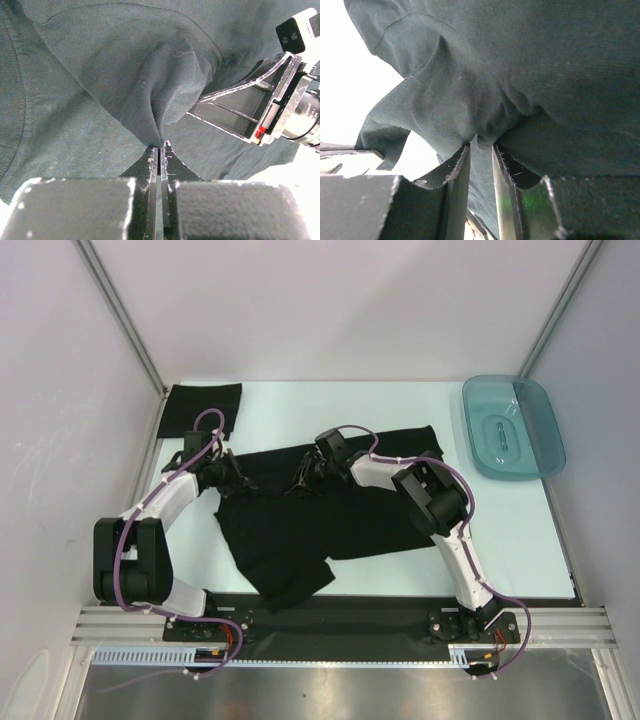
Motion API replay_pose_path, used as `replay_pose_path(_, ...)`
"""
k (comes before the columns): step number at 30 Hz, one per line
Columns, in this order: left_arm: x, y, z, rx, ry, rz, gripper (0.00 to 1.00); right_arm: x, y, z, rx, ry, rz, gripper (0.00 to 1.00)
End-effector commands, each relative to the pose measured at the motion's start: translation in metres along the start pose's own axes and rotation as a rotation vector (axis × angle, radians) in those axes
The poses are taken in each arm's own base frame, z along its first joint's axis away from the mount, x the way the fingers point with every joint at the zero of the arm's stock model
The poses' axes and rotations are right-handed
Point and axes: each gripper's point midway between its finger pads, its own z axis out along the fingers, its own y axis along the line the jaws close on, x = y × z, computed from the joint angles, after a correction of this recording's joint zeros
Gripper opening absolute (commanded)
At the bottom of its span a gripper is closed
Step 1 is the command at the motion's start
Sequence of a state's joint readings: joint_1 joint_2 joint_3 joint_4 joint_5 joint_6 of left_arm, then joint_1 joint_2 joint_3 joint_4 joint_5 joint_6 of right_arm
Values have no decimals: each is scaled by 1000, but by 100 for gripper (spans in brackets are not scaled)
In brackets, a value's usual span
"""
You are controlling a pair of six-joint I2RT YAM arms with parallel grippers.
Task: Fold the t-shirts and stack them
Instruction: Fold the tshirt
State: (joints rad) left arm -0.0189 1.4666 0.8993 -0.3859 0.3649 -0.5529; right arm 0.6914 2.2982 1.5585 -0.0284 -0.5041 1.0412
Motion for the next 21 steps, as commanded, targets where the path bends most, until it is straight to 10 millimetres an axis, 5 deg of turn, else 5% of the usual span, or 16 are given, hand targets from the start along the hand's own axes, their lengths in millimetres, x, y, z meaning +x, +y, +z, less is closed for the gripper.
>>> replay_pose_path(1,-8,-1,0,4,-31,-8,0,-7,7,9,8,-35,3,29)
replay_pose_path(8,-9,-1,1,4,-30,-7,0,-5,4,14,45,-54,21,21)
replay_pose_path(11,-9,0,1,2,-27,-3,0,-5,7,13,44,-57,17,8)
replay_pose_path(12,-9,1,2,-2,-26,-1,0,-6,9,9,48,-58,8,0)
replay_pose_path(21,-2,12,-1,-48,-5,29,0,-6,25,-38,55,2,-73,0)
